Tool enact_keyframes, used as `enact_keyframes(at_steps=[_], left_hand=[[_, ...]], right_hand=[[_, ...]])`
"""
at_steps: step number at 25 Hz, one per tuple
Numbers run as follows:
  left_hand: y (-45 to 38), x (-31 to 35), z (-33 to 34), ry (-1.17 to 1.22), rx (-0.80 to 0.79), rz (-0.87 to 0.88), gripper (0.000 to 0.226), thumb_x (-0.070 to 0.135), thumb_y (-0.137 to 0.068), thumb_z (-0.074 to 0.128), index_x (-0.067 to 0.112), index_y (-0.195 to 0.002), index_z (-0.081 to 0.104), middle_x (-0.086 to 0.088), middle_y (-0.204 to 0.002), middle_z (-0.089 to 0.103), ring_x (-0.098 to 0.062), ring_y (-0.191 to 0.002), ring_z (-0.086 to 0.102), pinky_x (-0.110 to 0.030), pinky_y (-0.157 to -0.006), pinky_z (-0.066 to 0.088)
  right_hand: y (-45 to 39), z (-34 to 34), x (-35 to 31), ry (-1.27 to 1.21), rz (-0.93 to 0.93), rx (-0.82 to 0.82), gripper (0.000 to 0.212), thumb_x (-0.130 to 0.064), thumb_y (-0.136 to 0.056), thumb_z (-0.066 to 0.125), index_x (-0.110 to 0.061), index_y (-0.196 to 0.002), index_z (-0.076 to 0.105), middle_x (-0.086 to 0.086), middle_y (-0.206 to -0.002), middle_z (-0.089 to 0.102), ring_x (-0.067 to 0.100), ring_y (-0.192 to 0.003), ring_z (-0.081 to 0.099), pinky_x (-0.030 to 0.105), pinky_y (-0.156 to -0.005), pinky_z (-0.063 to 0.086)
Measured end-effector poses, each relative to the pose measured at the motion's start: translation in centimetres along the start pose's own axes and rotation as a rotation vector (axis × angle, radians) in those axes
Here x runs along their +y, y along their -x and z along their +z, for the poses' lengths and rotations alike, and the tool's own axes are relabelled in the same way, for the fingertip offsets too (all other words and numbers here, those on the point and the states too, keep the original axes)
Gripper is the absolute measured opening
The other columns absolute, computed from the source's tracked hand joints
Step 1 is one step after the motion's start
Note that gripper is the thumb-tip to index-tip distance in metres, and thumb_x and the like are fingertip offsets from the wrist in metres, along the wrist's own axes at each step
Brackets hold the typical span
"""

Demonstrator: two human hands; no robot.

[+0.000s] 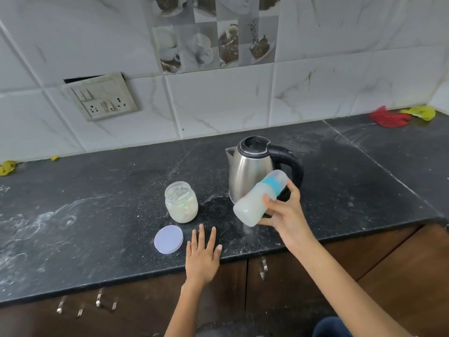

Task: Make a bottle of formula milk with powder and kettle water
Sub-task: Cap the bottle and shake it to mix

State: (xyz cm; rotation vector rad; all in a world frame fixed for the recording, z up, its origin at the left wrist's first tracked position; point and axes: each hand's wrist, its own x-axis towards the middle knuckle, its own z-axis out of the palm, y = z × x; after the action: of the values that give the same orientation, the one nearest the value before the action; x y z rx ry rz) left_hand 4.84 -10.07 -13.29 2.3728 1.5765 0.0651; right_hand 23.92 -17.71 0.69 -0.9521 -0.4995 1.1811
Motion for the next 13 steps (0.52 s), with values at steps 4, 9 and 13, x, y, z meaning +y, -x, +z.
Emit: enact_keyframes(at_steps=[4, 9, 13], left_hand=[[0.0, 0.1, -0.1, 0.001, -0.025, -0.004, 0.093, 0.058, -0.062, -0.019, 0.027, -0.149, -0.003, -0.006, -0.159, -0.012, -0.027, -0.147, -0.010, -0.042, -0.118, 0.003], [0.0, 0.0, -0.1, 0.012, -0.010, -0.003, 0.094, 0.067, -0.065, -0.023, 0.031, -0.149, -0.001, -0.005, -0.159, -0.011, -0.027, -0.147, -0.010, -0.042, -0.118, 0.003], [0.0, 0.0, -0.1, 0.001, -0.029, -0.003, 0.082, 0.062, -0.075, -0.012, 0.028, -0.149, -0.004, -0.005, -0.159, -0.012, -0.028, -0.147, -0.010, -0.043, -0.118, 0.005]], right_hand=[[1.8, 1.1, 1.5, 0.221, 0.058, -0.170, 0.089, -0.005, -0.068, 0.074, -0.040, -0.137, 0.031, 0.017, -0.122, 0.062, 0.031, -0.105, 0.068, 0.052, -0.070, 0.059], [-0.1, 0.6, -0.4, 0.028, -0.027, -0.016, 0.083, -0.005, -0.072, 0.072, -0.039, -0.138, 0.034, 0.009, -0.123, 0.062, 0.031, -0.101, 0.070, 0.053, -0.070, 0.060], [1.3, 1.6, 1.4, 0.166, 0.027, -0.174, 0.083, -0.005, -0.072, 0.072, -0.039, -0.137, 0.034, 0.009, -0.112, 0.069, 0.031, -0.103, 0.069, 0.052, -0.069, 0.060]])
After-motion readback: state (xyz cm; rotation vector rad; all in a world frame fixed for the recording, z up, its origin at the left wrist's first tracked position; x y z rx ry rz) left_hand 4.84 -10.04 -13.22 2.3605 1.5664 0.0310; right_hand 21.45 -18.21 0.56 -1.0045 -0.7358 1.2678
